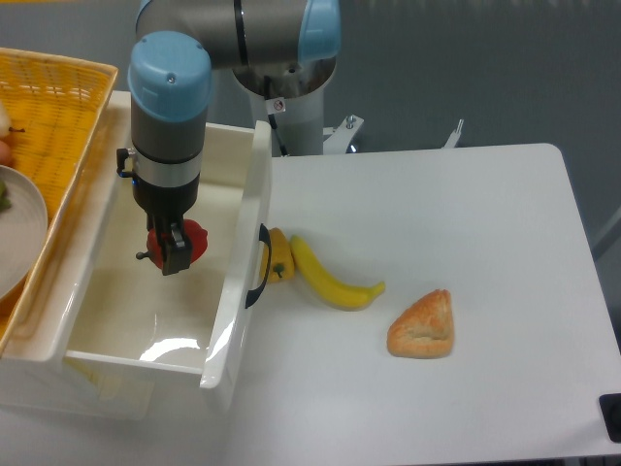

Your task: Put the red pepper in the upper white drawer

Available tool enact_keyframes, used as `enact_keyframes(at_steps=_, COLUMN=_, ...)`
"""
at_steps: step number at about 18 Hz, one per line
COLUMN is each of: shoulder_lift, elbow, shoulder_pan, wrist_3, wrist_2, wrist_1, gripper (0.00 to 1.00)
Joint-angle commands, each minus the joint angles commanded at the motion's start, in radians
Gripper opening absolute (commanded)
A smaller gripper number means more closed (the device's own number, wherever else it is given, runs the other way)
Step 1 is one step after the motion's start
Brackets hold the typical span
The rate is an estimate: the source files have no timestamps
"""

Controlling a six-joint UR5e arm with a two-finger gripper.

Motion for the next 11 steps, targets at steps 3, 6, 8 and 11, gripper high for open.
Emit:
enact_keyframes(at_steps=3, shoulder_lift=-0.003, elbow=0.0, shoulder_pan=0.0, wrist_3=-0.002, wrist_2=0.0, wrist_1=0.0, gripper=0.58)
enact_keyframes(at_steps=6, shoulder_lift=-0.008, elbow=0.0, shoulder_pan=0.0, wrist_3=-0.003, wrist_2=0.0, wrist_1=0.0, gripper=0.61)
enact_keyframes(at_steps=8, shoulder_lift=-0.008, elbow=0.0, shoulder_pan=0.0, wrist_3=-0.003, wrist_2=0.0, wrist_1=0.0, gripper=0.61)
enact_keyframes(at_steps=11, shoulder_lift=-0.008, elbow=0.0, shoulder_pan=0.0, wrist_3=-0.002, wrist_2=0.0, wrist_1=0.0, gripper=0.63)
